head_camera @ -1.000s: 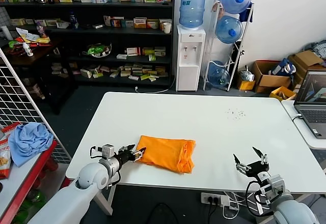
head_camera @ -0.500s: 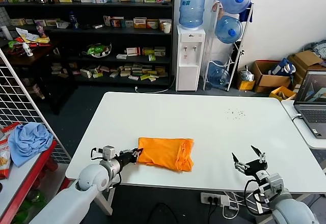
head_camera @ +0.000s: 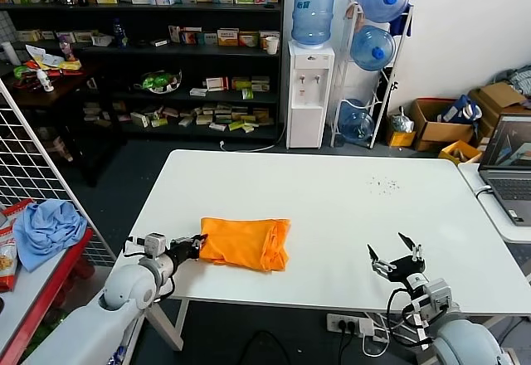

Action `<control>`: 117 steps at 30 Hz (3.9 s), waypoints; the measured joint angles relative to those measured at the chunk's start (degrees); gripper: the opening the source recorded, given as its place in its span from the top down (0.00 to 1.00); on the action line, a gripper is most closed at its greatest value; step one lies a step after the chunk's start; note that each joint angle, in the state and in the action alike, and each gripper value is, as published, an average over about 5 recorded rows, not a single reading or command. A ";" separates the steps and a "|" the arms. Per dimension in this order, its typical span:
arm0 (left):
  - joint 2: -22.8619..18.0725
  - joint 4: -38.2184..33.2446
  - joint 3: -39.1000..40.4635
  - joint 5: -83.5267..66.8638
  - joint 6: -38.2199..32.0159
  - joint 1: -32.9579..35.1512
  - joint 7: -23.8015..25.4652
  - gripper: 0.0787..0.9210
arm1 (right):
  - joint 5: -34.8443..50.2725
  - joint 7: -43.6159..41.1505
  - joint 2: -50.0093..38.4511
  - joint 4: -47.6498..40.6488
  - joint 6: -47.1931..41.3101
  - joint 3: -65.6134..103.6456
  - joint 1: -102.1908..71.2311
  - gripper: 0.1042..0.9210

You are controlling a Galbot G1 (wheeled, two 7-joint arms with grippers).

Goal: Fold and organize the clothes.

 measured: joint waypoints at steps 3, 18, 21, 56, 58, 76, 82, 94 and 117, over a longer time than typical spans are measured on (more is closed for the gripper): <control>2.23 0.78 -1.56 1.19 -0.28 -0.16 -0.41 0.94 | -0.17 0.05 -0.04 0.23 -0.12 -0.79 0.51 0.12; 15.56 5.34 -7.14 12.43 -2.01 -0.50 0.70 0.94 | -1.16 0.13 0.32 1.20 -0.26 -3.36 2.55 0.12; 17.90 6.12 -7.89 15.68 -2.68 -0.73 1.27 0.94 | -1.10 0.09 0.45 1.20 -0.11 -3.50 2.75 0.12; 14.74 -3.71 -5.75 16.05 0.87 -1.39 -5.50 0.94 | -3.65 -0.06 3.07 0.16 1.50 -2.77 0.61 0.12; 12.43 -4.92 -5.46 13.10 1.45 -1.13 -7.08 0.94 | -3.78 -0.09 3.05 0.04 1.58 -2.53 0.38 0.12; -10.73 -7.81 -1.71 3.00 0.91 2.26 -16.88 0.94 | -3.85 -0.20 2.58 -0.56 2.13 0.54 -1.49 0.12; -19.54 -6.14 -0.15 4.26 -1.11 2.93 -18.31 0.94 | -3.59 -0.19 2.26 -1.03 2.39 1.66 -1.90 0.12; -34.60 -0.14 3.64 8.68 -8.17 2.57 -19.45 0.94 | -3.23 0.14 2.17 -1.79 2.89 3.67 -2.76 0.12; -41.29 5.95 8.70 11.38 -25.22 3.55 -10.73 0.37 | -2.53 -0.44 3.15 -1.82 1.42 5.20 -1.61 0.12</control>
